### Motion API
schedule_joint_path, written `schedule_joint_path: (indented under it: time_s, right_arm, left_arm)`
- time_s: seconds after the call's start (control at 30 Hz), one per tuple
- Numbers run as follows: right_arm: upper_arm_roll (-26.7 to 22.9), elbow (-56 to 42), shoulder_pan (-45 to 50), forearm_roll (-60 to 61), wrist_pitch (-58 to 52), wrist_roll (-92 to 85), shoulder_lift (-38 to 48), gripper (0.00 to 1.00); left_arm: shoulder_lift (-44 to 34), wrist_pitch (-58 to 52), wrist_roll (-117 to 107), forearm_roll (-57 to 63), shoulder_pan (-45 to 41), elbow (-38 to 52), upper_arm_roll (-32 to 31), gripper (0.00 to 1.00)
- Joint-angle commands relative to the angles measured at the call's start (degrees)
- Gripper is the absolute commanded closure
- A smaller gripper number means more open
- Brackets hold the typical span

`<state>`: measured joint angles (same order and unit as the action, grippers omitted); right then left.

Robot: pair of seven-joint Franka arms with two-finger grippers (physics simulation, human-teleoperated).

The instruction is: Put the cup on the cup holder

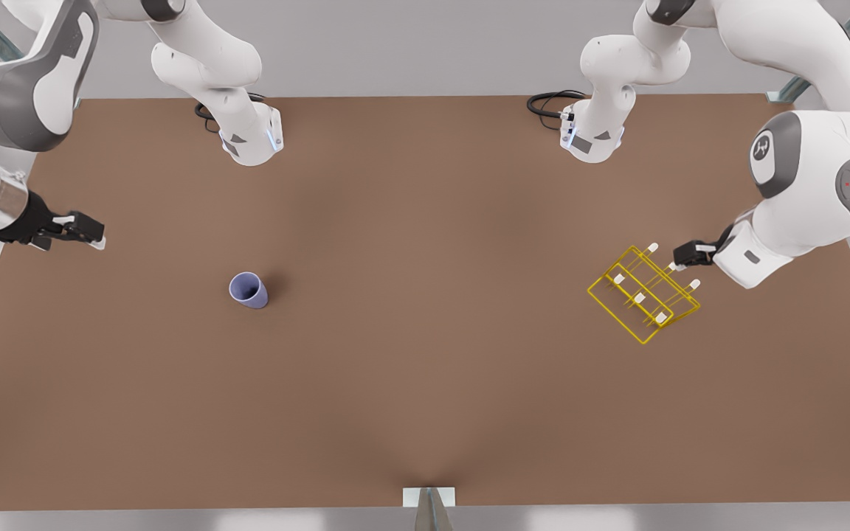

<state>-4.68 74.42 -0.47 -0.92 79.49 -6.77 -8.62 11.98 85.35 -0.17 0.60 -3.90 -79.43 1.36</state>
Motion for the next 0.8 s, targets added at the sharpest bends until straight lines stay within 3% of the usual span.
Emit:
schedule_joint_path:
  time_s: [0.0,0.07,0.13,0.17,0.27,0.43,0.6,0.77]
  right_arm:
    - [-0.07,0.12,-0.14,-0.75,1.64,-3.95,-0.43,0.00]
    - [0.11,1.78,0.12,-0.93,2.16,-3.77,-0.78,0.00]
    - [3.00,6.09,0.12,-0.23,4.18,-3.68,0.01,0.00]
    - [7.39,6.79,-1.02,-0.31,5.33,-3.60,-0.52,0.00]
    - [9.59,9.69,0.21,-0.67,9.00,-3.42,-2.80,0.00]
    - [10.22,14.17,10.31,0.30,16.74,13.27,-5.08,0.00]
    - [10.30,33.16,9.97,2.24,38.99,17.41,-3.42,0.00]
    - [10.30,36.59,9.88,5.75,43.91,20.57,-5.61,0.00]
  left_arm:
    - [-0.03,3.51,0.43,0.19,0.03,-0.02,0.13,0.00]
    - [0.06,3.59,0.52,0.19,0.03,-0.03,0.13,0.00]
    - [0.50,3.59,0.52,0.19,0.03,-0.11,0.22,0.00]
    - [0.59,3.68,0.52,0.19,0.03,-0.29,0.22,0.00]
    - [0.68,3.68,0.52,0.19,0.03,-0.46,0.22,0.00]
    - [1.29,3.95,0.43,0.19,0.12,-0.64,0.22,0.00]
    - [2.08,3.95,0.43,0.19,0.12,-0.55,0.31,0.00]
    - [2.87,3.95,0.43,0.19,0.12,-0.55,0.31,0.00]
